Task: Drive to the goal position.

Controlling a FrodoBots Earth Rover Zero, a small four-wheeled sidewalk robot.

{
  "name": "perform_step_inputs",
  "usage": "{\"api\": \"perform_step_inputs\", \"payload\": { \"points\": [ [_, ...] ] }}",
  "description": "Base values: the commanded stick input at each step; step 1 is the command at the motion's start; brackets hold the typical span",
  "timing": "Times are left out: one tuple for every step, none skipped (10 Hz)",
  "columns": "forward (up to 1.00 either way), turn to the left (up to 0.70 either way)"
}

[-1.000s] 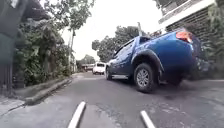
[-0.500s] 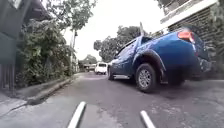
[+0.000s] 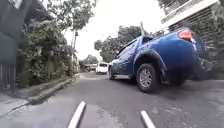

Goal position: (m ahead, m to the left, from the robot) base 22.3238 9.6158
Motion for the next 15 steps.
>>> {"api": "perform_step_inputs", "payload": {
  "points": [
    [0.0, 0.0],
    [0.0, 0.0],
    [0.0, 0.0],
    [0.0, 0.0],
    [0.0, 0.0],
    [0.0, 0.0],
    [0.0, 0.0],
    [0.0, 0.27],
    [0.0, 0.58],
    [0.0, 0.7],
    [0.0, 0.7],
    [0.0, 0.7],
    [0.0, 0.7],
    [0.0, 0.7],
    [0.0, 0.7]
  ]
}}
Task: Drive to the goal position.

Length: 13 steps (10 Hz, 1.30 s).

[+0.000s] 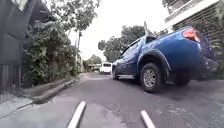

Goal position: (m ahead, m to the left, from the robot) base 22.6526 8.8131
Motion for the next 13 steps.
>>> {"api": "perform_step_inputs", "payload": {
  "points": [
    [0.0, 0.7],
    [0.0, 0.7],
    [0.0, 0.7],
    [0.0, 0.7],
    [0.0, 0.67],
    [0.0, 0.35],
    [0.0, 0.29],
    [0.0, 0.23],
    [0.0, 0.08],
    [0.0, 0.06],
    [0.0, 0.04],
    [0.0, 0.02],
    [0.0, 0.0]
  ]
}}
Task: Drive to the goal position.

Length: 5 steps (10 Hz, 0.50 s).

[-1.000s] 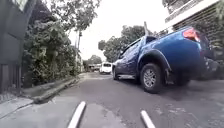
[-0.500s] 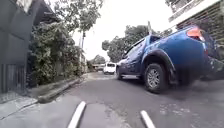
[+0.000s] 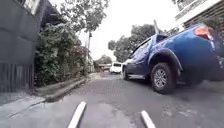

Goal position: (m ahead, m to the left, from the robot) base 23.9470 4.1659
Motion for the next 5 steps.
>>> {"api": "perform_step_inputs", "payload": {
  "points": [
    [0.7, 0.0],
    [0.7, 0.0],
    [0.7, 0.0],
    [0.7, 0.0],
    [0.7, 0.0]
  ]
}}
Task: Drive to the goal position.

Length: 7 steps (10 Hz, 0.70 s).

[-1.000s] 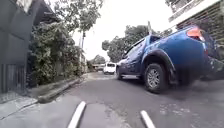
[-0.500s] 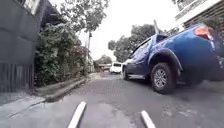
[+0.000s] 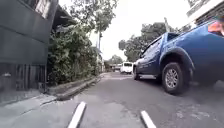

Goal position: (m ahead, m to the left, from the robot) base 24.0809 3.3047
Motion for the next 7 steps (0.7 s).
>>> {"api": "perform_step_inputs", "payload": {
  "points": [
    [0.7, 0.0],
    [0.7, 0.0],
    [0.7, 0.0],
    [0.7, 0.0],
    [0.7, 0.0],
    [0.7, 0.0],
    [0.7, 0.0]
  ]
}}
